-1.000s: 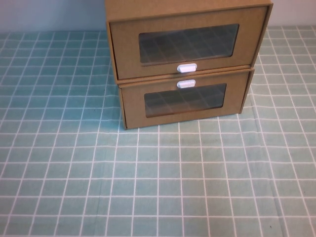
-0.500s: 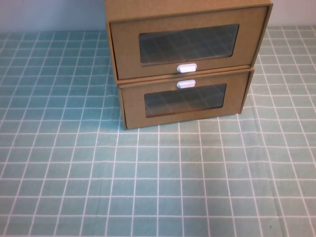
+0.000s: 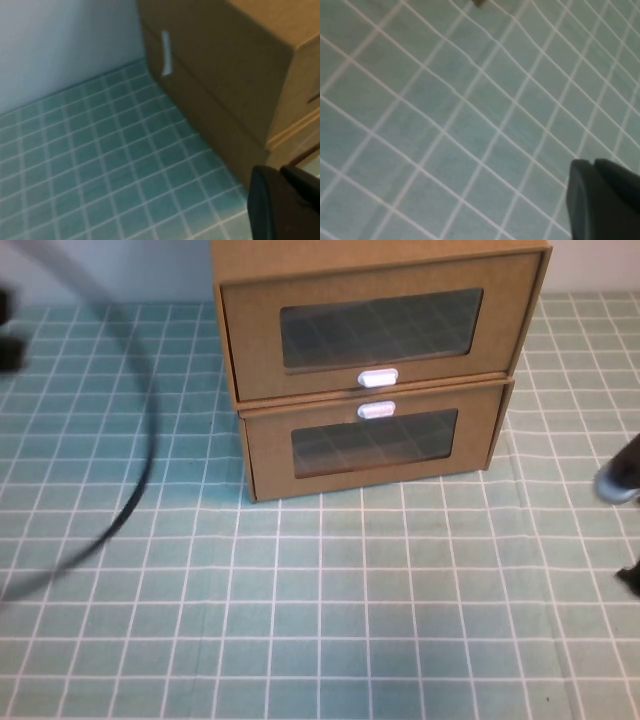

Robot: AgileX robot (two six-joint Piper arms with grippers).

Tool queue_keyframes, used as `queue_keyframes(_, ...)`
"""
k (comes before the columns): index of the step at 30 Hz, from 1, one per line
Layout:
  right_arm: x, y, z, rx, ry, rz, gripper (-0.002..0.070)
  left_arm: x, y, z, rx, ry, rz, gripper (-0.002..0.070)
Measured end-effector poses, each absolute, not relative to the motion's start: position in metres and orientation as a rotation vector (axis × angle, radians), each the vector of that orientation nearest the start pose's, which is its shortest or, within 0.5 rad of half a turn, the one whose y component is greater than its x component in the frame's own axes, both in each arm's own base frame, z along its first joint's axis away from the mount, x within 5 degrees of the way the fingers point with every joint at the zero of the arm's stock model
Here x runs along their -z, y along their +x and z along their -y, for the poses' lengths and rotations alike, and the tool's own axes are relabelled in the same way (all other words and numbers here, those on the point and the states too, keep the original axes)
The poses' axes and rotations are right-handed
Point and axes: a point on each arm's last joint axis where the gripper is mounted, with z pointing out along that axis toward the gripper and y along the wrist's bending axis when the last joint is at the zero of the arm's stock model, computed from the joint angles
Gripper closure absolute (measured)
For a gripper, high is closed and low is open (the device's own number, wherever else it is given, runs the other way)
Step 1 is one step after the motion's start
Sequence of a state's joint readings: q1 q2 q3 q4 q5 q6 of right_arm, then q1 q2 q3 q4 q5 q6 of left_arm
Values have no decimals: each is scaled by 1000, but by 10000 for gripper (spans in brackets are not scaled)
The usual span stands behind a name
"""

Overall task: Open the shoe box
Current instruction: 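Pull the top drawer of the cardboard box fully open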

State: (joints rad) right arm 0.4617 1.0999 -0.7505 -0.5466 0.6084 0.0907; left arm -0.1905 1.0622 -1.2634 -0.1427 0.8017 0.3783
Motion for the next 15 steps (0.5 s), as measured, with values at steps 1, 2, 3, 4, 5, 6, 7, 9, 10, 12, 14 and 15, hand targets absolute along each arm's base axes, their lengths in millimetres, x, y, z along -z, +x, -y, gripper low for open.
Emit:
queue_keyframes(1, -286, 202, -77, 275, -828, -2192, 690, -442, 218, 56, 94, 582, -2003, 678)
queue_keyframes(2, -286, 201, -82, 251, -843, -2185, 689, -449, 228, 61, 128, 602, -1985, 678)
queue_keyframes(3, -286, 199, -88, 225, -865, -2173, 689, -454, 240, 67, 172, 626, -1972, 678)
queue_keyframes(4, -285, 196, -94, 204, -891, -2162, 690, -458, 253, 73, 210, 649, -1954, 678)
queue_keyframes(5, -284, 194, -98, 188, -913, -2153, 689, -459, 265, 80, 250, 669, -1948, 678)
queue_keyframes(6, -283, 192, -103, 171, -941, -2135, 690, -462, 277, 86, 275, 695, -1928, 678)
queue_keyframes(7, -282, 190, -108, 153, -966, -2116, 690, -463, 288, 94, 292, 721, -1912, 678)
queue_keyframes(9, -281, 186, -117, 123, -1009, -2081, 690, -464, 308, 109, 316, 767, -1895, 678)
queue_keyframes(10, -282, 186, -121, 107, -1025, -2060, 690, -464, 318, 118, 327, 794, -1888, 678)
queue_keyframes(12, -283, 185, -126, 81, -1043, -2021, 690, -464, 334, 135, 340, 837, -1868, 678)
queue_keyframes(14, -281, 185, -131, 68, -1064, -1999, 690, -459, 349, 152, 325, 876, -1868, 678)
queue_keyframes(15, -280, 186, -133, 67, -1073, -1998, 690, -455, 356, 159, 312, 883, -1883, 678)
